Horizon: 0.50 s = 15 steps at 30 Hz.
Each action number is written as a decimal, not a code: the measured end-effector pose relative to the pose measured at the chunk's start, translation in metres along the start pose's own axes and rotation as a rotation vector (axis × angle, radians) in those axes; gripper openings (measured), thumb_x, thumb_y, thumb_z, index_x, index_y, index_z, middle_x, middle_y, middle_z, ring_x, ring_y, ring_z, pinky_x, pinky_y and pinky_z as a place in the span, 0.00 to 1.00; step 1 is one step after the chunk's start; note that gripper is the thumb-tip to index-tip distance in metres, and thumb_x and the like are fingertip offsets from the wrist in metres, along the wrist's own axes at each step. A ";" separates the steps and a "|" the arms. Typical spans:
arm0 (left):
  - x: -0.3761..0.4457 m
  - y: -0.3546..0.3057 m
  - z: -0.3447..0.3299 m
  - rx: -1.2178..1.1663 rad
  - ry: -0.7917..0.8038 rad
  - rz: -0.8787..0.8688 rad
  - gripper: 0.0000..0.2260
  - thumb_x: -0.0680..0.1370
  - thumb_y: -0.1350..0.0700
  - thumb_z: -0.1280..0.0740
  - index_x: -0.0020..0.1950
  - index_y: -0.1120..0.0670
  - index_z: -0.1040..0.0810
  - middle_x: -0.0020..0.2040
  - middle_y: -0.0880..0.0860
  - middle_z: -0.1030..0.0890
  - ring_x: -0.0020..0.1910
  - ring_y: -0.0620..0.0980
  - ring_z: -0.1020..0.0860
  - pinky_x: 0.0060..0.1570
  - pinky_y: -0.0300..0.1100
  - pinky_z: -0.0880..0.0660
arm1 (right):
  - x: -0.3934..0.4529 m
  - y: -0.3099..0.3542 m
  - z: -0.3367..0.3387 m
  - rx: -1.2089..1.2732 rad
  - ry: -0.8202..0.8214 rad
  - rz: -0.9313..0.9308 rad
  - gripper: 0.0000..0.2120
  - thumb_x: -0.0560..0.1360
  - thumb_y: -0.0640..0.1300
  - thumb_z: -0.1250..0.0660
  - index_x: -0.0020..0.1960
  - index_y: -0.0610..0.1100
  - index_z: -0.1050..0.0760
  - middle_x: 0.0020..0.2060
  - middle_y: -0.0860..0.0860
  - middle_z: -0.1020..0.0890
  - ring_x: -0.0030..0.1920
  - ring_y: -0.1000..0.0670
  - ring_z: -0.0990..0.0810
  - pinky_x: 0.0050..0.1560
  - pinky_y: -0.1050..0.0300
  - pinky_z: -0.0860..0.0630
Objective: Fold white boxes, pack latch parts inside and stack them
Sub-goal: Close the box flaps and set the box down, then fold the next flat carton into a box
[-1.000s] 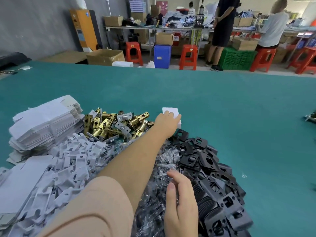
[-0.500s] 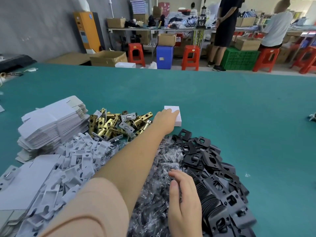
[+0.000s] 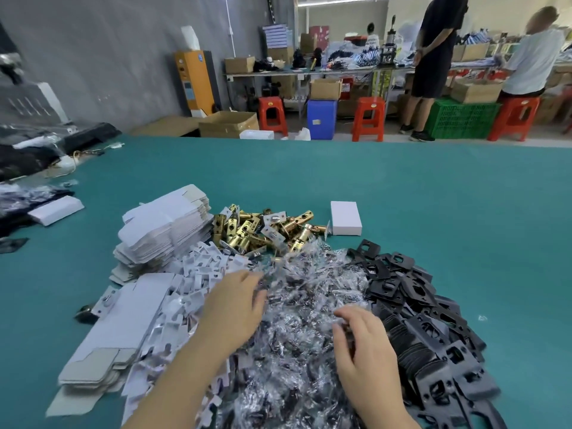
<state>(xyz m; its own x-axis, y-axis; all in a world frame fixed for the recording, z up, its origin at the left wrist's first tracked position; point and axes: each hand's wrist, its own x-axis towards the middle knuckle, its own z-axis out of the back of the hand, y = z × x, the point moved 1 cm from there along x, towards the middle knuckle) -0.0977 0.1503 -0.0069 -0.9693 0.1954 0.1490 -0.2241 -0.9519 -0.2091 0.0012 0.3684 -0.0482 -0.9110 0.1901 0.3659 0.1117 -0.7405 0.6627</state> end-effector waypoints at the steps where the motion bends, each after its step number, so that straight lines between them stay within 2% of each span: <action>1: -0.008 0.003 -0.007 0.016 0.032 -0.008 0.20 0.84 0.45 0.42 0.76 0.46 0.29 0.72 0.48 0.27 0.66 0.47 0.26 0.66 0.45 0.27 | 0.000 -0.002 -0.001 -0.046 0.005 0.018 0.11 0.80 0.47 0.32 0.61 0.47 0.20 0.56 0.59 0.23 0.58 0.61 0.28 0.62 0.60 0.31; 3: -0.021 0.009 -0.014 0.043 0.068 -0.047 0.21 0.85 0.44 0.43 0.78 0.46 0.32 0.78 0.49 0.33 0.74 0.50 0.32 0.74 0.49 0.34 | 0.000 -0.002 -0.003 -0.119 0.012 0.031 0.12 0.78 0.45 0.29 0.61 0.44 0.19 0.56 0.54 0.20 0.59 0.57 0.27 0.63 0.56 0.29; 6: -0.026 0.010 -0.008 0.001 0.042 -0.099 0.22 0.85 0.44 0.46 0.80 0.44 0.36 0.81 0.49 0.38 0.79 0.51 0.39 0.78 0.49 0.45 | -0.001 0.001 -0.006 -0.224 0.015 0.061 0.13 0.76 0.42 0.26 0.59 0.41 0.18 0.55 0.49 0.17 0.58 0.48 0.21 0.63 0.49 0.23; 8: -0.025 0.012 0.003 -0.070 -0.068 -0.085 0.20 0.85 0.45 0.46 0.76 0.45 0.30 0.77 0.48 0.32 0.76 0.50 0.33 0.76 0.47 0.42 | 0.000 0.002 -0.007 -0.263 -0.008 0.084 0.12 0.75 0.41 0.24 0.57 0.40 0.17 0.53 0.48 0.17 0.56 0.46 0.19 0.61 0.47 0.22; 10: -0.023 0.024 0.021 -0.181 -0.237 0.031 0.16 0.84 0.49 0.43 0.67 0.47 0.21 0.66 0.50 0.20 0.59 0.46 0.22 0.65 0.45 0.27 | 0.000 0.003 -0.008 -0.260 -0.017 0.082 0.11 0.76 0.39 0.25 0.57 0.40 0.18 0.53 0.48 0.17 0.56 0.45 0.19 0.61 0.48 0.22; 11: -0.021 0.037 0.030 -0.204 -0.299 0.109 0.13 0.84 0.52 0.40 0.63 0.49 0.18 0.59 0.51 0.17 0.49 0.44 0.20 0.54 0.42 0.21 | 0.000 0.003 -0.008 -0.253 -0.016 0.083 0.10 0.76 0.39 0.26 0.58 0.40 0.18 0.54 0.48 0.17 0.56 0.45 0.20 0.62 0.48 0.23; 12: -0.020 0.052 0.039 -0.176 -0.318 0.193 0.11 0.83 0.55 0.38 0.60 0.50 0.17 0.54 0.52 0.15 0.42 0.44 0.21 0.42 0.39 0.22 | 0.000 0.003 -0.008 -0.245 -0.016 0.083 0.10 0.77 0.39 0.28 0.58 0.40 0.18 0.54 0.48 0.17 0.57 0.46 0.20 0.63 0.48 0.23; 13: -0.018 0.070 0.047 -0.097 -0.297 0.271 0.11 0.83 0.57 0.37 0.59 0.50 0.17 0.51 0.52 0.15 0.39 0.46 0.22 0.35 0.39 0.25 | 0.000 0.003 -0.008 -0.236 -0.016 0.081 0.09 0.78 0.39 0.29 0.58 0.40 0.18 0.55 0.48 0.18 0.58 0.46 0.21 0.63 0.49 0.23; 15: -0.016 0.100 0.056 0.122 -0.129 0.407 0.13 0.80 0.62 0.37 0.59 0.49 0.18 0.52 0.53 0.16 0.44 0.52 0.21 0.35 0.42 0.28 | -0.001 0.003 -0.008 -0.222 -0.021 0.074 0.09 0.79 0.40 0.30 0.59 0.40 0.18 0.55 0.49 0.18 0.59 0.47 0.22 0.65 0.50 0.25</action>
<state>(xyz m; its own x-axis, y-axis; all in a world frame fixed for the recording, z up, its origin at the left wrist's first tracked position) -0.0989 0.0383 0.0237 -0.9537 -0.2252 0.1994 0.1947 -0.9675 -0.1613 -0.0011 0.3611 -0.0519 -0.8948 0.1418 0.4234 0.0858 -0.8760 0.4746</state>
